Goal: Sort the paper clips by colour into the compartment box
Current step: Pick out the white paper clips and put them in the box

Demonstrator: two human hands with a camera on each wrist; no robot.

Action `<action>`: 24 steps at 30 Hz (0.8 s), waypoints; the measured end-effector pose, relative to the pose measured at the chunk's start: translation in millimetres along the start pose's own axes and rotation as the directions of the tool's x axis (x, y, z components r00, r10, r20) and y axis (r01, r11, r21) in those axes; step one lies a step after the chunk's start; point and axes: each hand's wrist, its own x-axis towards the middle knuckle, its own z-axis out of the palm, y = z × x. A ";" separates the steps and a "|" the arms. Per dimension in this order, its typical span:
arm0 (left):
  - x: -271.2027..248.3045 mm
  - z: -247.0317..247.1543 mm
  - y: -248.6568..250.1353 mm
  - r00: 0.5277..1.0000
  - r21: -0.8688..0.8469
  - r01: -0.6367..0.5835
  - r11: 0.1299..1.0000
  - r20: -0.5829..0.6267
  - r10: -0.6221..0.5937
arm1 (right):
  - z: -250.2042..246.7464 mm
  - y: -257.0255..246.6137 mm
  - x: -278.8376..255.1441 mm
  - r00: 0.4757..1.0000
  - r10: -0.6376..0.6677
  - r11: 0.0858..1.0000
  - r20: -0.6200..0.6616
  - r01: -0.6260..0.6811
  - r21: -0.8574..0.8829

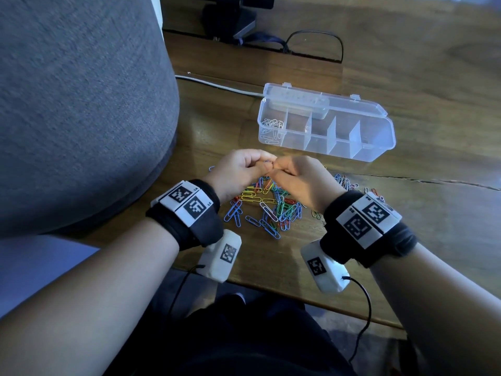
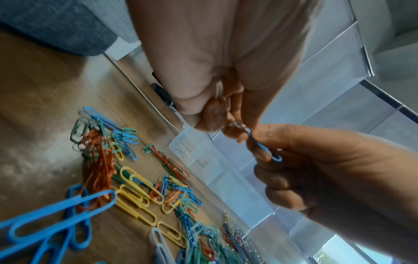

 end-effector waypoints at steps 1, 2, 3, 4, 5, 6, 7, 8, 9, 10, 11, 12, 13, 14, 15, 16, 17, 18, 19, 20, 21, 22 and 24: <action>0.7 -1.6 0.4 1.000 0.060 -0.009 0.998 0.019 0.008 | 0.3 1.3 0.6 1.000 -0.003 0.999 -0.006 0.003 -0.032; 2.6 -3.8 -1.7 1.000 0.151 -0.016 0.988 0.025 0.012 | 0.5 2.7 1.0 1.000 -0.010 0.998 -0.011 0.009 -0.070; 4.6 -6.0 -4.0 1.000 0.251 -0.016 0.968 0.016 0.012 | 0.3 5.3 1.7 1.000 -0.015 0.994 -0.017 0.013 -0.109; 5.7 -8.3 -6.3 1.000 0.330 0.002 0.944 -0.012 0.002 | -0.3 8.8 2.4 0.999 -0.014 0.989 -0.030 0.010 -0.144; 6.3 -10.1 -7.6 0.999 0.368 0.025 0.929 -0.040 -0.011 | -1.7 14.5 3.8 0.999 -0.003 0.985 -0.049 -0.005 -0.171; 6.7 -12.5 -9.9 0.997 0.364 0.062 0.930 -0.068 -0.040 | -3.6 20.9 4.7 0.997 0.014 0.982 -0.077 -0.029 -0.189; 6.3 -14.5 -11.4 0.992 0.306 0.113 0.945 -0.095 -0.088 | -5.1 29.1 6.1 0.993 0.052 0.978 -0.107 -0.073 -0.196; 6.1 -16.5 -14.7 0.980 0.195 0.181 0.964 -0.123 -0.159 | -6.5 37.8 7.3 0.985 0.107 0.973 -0.133 -0.131 -0.191; 4.9 -17.2 -17.0 0.963 0.049 0.242 0.969 -0.136 -0.234 | -7.1 46.3 8.2 0.974 0.174 0.965 -0.147 -0.199 -0.174; 3.5 -16.6 -19.3 0.943 -0.105 0.292 0.951 -0.134 -0.304 | -7.0 53.2 8.5 0.961 0.235 0.954 -0.147 -0.257 -0.152; 1.8 -14.2 -20.0 0.925 -0.256 0.325 0.911 -0.114 -0.362 | -6.4 58.8 8.3 0.948 0.286 0.944 -0.142 -0.304 -0.128; 0.2 -11.9 -20.4 0.913 -0.389 0.341 0.856 -0.080 -0.400 | -5.3 62.2 7.8 0.935 0.324 0.934 -0.142 -0.340 -0.108; -1.3 -9.3 -20.0 0.909 -0.502 0.341 0.795 -0.041 -0.416 | -4.1 64.6 7.0 0.922 0.353 0.925 -0.158 -0.369 -0.087; -2.5 -7.4 -20.0 0.906 -0.598 0.336 0.727 -0.006 -0.424 | -3.2 64.5 4.7 0.912 0.360 0.923 -0.196 -0.380 -0.070; -3.4 -6.0 -19.7 0.903 -0.673 0.327 0.663 0.017 -0.428 | -1.3 64.6 2.9 0.907 0.349 0.926 -0.234 -0.372 -0.061; -4.1 -5.0 -20.0 0.901 -0.724 0.318 0.612 0.030 -0.433 | 0.8 63.0 0.7 0.915 0.320 0.936 -0.246 -0.346 -0.070; -4.7 -3.8 -20.3 0.900 -0.751 0.307 0.585 0.030 -0.435 | 4.8 61.1 -1.1 0.932 0.290 0.944 -0.215 -0.316 -0.097; -5.3 -2.5 -20.3 0.901 -0.756 0.296 0.584 0.017 -0.434 | 10.6 58.7 -2.3 0.954 0.257 0.950 -0.156 -0.279 -0.141; -5.8 -0.7 -20.8 0.903 -0.746 0.284 0.603 -0.005 -0.430 | 17.9 57.2 -2.3 0.969 0.231 0.951 -0.093 -0.245 -0.187; -6.3 0.9 -21.0 0.905 -0.728 0.273 0.630 -0.029 -0.425 | 25.1 55.8 -1.3 0.976 0.212 0.952 -0.051 -0.218 -0.215; -6.5 2.2 -21.5 0.906 -0.712 0.264 0.651 -0.050 -0.421 | 31.5 55.0 0.8 0.977 0.212 0.951 -0.030 -0.213 -0.223; -6.5 2.6 -22.2 0.905 -0.707 0.259 0.657 -0.060 -0.422 | 35.9 53.3 2.4 0.974 0.223 0.950 -0.025 -0.223 -0.219; -6.4 1.7 -23.7 0.900 -0.742 0.269 0.614 -0.033 -0.434 | 41.2 48.8 4.3 0.966 0.258 0.946 -0.029 -0.259 -0.194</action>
